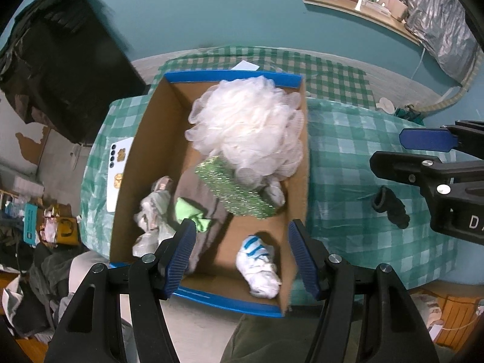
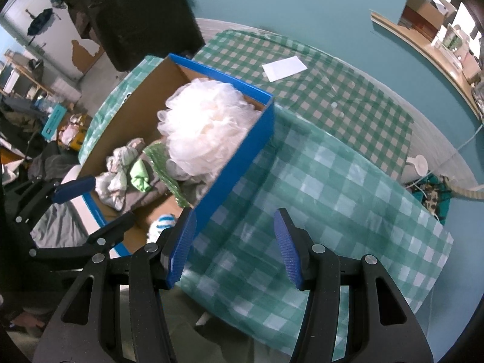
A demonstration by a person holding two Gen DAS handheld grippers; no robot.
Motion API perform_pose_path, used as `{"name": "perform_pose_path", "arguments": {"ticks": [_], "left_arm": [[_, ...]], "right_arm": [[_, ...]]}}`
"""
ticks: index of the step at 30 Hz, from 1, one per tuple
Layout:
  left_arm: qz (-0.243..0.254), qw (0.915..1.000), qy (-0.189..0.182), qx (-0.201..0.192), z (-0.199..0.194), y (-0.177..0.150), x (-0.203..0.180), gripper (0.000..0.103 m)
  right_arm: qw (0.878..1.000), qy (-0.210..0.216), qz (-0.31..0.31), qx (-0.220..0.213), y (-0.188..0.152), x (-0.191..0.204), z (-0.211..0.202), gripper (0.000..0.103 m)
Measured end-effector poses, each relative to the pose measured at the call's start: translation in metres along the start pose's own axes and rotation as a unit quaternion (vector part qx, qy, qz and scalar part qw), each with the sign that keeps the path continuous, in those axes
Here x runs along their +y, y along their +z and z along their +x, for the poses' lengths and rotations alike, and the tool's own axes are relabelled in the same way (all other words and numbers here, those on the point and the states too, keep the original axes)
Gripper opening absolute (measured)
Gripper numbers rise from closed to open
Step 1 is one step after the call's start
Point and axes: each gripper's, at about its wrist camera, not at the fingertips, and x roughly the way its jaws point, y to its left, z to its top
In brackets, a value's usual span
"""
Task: Organize soft objects
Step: 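Move the right gripper to the black sock on the table, then close the right gripper on the black sock and lift it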
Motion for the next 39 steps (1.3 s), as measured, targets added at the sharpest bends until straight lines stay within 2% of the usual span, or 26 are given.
{"name": "perform_pose_path", "arguments": {"ticks": [6,10,16,23,29,39], "left_arm": [[0.011,0.9999,-0.003,0.001,0.000,0.001,-0.021,0.065],[0.019,0.9998,-0.006,0.000,-0.001,0.001,-0.035,0.071],[0.032,0.9995,-0.008,0.001,0.001,0.000,-0.058,0.072],[0.038,0.9991,-0.014,0.010,0.008,-0.002,-0.075,0.074],[0.043,0.9987,-0.021,0.019,0.019,-0.007,-0.091,0.075],[0.044,0.9979,-0.030,0.038,0.039,-0.013,-0.110,0.075]], "right_arm": [[1.000,-0.005,0.013,0.001,-0.013,-0.022,-0.006,0.054],[1.000,-0.008,0.024,0.002,-0.022,-0.039,-0.009,0.054],[0.999,-0.016,0.035,0.010,-0.034,-0.063,-0.006,0.054],[0.999,-0.025,0.036,0.028,-0.051,-0.093,0.011,0.054],[0.998,-0.014,0.044,0.044,-0.065,-0.113,0.025,0.054],[0.997,-0.005,0.004,0.078,-0.085,-0.116,0.059,0.054]]}}
